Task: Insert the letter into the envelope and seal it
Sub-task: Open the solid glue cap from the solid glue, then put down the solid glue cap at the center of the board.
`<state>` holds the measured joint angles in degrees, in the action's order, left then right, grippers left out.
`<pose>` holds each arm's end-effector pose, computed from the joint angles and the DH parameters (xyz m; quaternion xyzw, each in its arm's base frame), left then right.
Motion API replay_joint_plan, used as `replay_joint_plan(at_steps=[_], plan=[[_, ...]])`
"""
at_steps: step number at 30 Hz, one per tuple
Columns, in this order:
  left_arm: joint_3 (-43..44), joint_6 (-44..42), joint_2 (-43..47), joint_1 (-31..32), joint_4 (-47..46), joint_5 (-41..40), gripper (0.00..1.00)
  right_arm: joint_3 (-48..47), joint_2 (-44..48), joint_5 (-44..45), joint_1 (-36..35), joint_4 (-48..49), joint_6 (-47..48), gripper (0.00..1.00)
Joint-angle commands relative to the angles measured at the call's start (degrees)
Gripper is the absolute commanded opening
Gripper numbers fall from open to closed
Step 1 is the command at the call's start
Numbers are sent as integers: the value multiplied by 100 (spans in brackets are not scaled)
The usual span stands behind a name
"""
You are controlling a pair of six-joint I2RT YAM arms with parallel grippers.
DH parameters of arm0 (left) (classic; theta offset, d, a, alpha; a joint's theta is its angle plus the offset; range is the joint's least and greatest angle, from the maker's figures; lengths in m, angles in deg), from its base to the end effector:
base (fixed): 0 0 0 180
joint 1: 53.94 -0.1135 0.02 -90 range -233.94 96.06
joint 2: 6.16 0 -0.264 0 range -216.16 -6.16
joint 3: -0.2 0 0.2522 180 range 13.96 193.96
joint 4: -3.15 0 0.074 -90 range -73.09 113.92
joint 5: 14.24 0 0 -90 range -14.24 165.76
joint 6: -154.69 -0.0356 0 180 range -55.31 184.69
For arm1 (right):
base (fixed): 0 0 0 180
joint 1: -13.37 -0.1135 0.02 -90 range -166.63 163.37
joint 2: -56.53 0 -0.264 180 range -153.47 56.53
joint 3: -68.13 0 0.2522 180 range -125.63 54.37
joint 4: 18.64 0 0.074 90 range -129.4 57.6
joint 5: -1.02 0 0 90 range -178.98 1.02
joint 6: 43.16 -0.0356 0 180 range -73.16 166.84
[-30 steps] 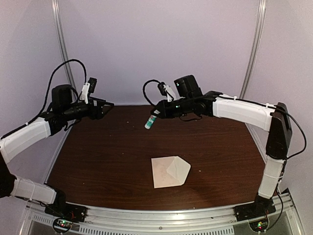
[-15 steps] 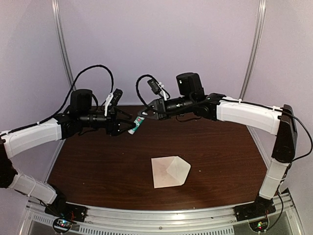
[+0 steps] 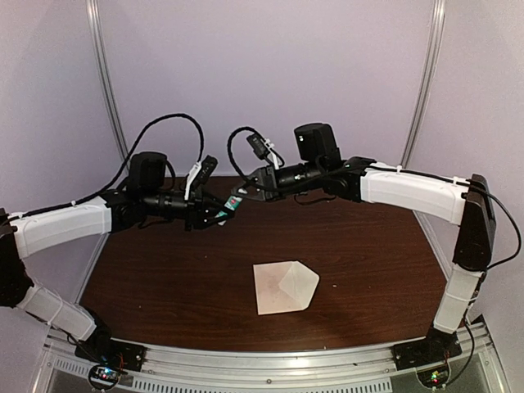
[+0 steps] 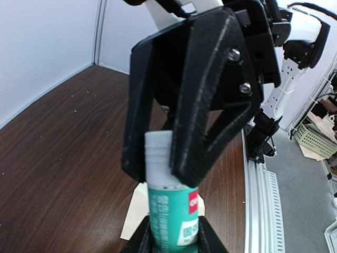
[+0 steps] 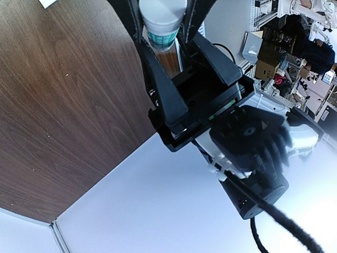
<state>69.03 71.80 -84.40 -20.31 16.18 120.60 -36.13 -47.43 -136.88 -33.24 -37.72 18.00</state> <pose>0.2415 -0.1908 0.2928 0.3826 0.6992 -0.4761 0.3715 0.2752 0.3296 0.3395 -0.3483 0.6976 0.5866 0.2190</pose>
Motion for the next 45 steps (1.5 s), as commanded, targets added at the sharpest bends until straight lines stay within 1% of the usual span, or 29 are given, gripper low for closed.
replay_joint_plan(at_steps=[1,4,8,16,18,31,35,37,39,41,45], plan=[[175,-46,-131,4,-55,-57,20,-62,-8,21,-68,97,11,16],[209,-44,-177,3,-3,-113,9,-53,22,262,-34,-55,88,15],[254,-69,-247,4,47,-164,3,81,129,174,87,195,-20,15],[272,-96,-288,4,47,-254,0,413,519,169,551,453,-218,14],[284,-105,-319,4,214,-281,0,465,613,183,618,432,-191,14],[312,-80,-416,3,238,-362,0,578,919,300,836,180,2,14],[257,72,-285,-43,136,-562,0,783,1056,703,1029,-120,188,14],[118,277,-109,-214,-267,-566,0,839,1125,1117,1134,-501,425,15],[-40,510,100,-538,-557,-577,0,876,1156,1825,1161,-1014,787,15],[-174,716,345,-925,-759,-664,0,1040,1167,2382,1236,-1373,898,15],[-331,971,724,-1638,-866,-1176,1,1721,1233,3197,1504,-1477,808,15]])
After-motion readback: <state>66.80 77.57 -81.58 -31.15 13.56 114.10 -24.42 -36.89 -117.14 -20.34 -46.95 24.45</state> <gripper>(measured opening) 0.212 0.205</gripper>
